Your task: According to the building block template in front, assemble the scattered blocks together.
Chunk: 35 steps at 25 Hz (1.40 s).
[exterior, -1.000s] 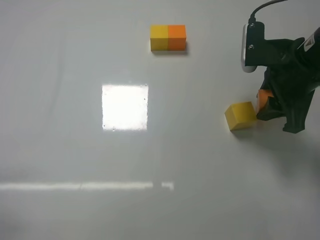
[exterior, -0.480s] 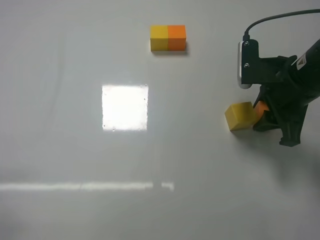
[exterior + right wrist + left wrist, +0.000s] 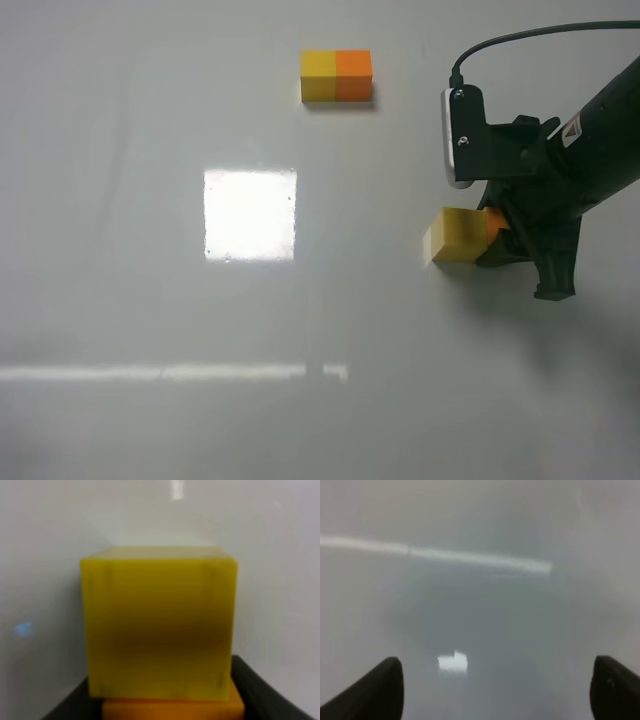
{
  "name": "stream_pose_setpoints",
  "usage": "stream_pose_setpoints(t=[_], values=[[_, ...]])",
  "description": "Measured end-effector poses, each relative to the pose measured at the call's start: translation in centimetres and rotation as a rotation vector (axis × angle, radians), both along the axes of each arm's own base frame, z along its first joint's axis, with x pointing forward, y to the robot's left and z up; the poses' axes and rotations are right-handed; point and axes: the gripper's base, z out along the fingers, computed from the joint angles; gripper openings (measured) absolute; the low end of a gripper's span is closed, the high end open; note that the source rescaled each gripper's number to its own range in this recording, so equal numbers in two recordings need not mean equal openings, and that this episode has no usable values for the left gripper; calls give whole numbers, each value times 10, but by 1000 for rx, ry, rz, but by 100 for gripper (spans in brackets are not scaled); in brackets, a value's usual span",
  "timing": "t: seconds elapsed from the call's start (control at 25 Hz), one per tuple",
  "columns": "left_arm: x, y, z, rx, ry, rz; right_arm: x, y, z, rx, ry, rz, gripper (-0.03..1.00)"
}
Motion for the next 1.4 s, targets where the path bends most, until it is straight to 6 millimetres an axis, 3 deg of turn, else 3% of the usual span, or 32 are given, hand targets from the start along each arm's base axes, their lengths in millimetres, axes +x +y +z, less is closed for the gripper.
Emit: stream_pose_setpoints(t=[0.4,0.48,0.56,0.64,0.72,1.12,1.4], values=[[0,0,0,-1,0,0,-2,2,-1,44,26,-23,1],[0,0,0,-1,0,0,-3,3,-1,58,43,-30,12],[0,0,0,-1,0,0,-3,4,-2,82,54,-47,32],[0,0,0,-1,0,0,-4,4,-2,92,67,-57,46],[0,0,0,-1,-1,0,-5,4,-3,106,83,-70,52],[0,0,0,-1,-1,0,-5,10,-1,271,122,-187,56],[0,0,0,-1,-1,0,-4,10,-1,291,115,-222,56]])
